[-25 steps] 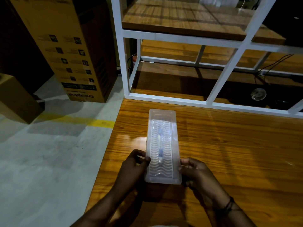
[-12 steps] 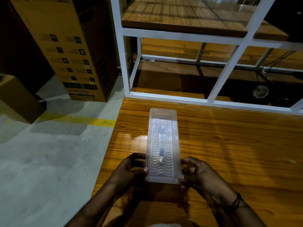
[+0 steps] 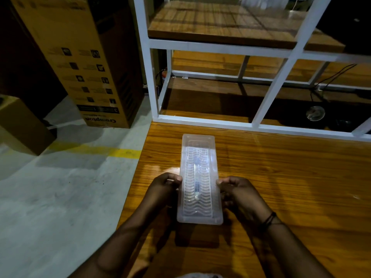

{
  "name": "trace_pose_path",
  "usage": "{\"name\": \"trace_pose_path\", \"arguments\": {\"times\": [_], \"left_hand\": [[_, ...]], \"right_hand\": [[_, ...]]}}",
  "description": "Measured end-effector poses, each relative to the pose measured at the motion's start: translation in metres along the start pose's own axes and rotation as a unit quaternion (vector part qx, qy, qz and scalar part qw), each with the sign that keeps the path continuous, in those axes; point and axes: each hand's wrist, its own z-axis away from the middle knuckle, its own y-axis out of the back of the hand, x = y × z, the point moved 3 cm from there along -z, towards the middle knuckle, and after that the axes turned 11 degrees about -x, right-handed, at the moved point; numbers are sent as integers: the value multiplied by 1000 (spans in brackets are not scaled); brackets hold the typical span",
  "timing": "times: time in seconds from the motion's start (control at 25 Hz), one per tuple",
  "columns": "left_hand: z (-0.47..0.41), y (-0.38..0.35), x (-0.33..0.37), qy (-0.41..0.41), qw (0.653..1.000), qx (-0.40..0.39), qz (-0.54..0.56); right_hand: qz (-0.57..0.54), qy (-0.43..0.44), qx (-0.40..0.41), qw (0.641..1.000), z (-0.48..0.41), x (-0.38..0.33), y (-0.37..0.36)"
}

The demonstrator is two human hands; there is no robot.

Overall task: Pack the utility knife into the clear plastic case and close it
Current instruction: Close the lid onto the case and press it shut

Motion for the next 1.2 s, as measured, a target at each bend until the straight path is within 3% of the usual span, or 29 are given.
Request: {"name": "trace_pose_path", "arguments": {"times": [0.16,0.48,0.64,0.8,1.0,1.2], "left_hand": [[-17,-1,4,1,1000,18,-14],[-26,2,13,52,998,-27,31],[-45,1,35,33,999,2,38],[-67,1,48,-16,1000,12,-6],[-78,0,51,-5,1000,17,-24],[-77,4,68,13,999,-2,-52]], "right_hand": [[2,23,25,999,-10,-3,-3],[-9,-12,34,999,-21,-6,3],[-3,2,39,999,-41,-32,5],[53,20,85,995,-72,-47,5],[165,39,129,977,-85,-56,4],[216,21,98,971,-86,-70,6]]}}
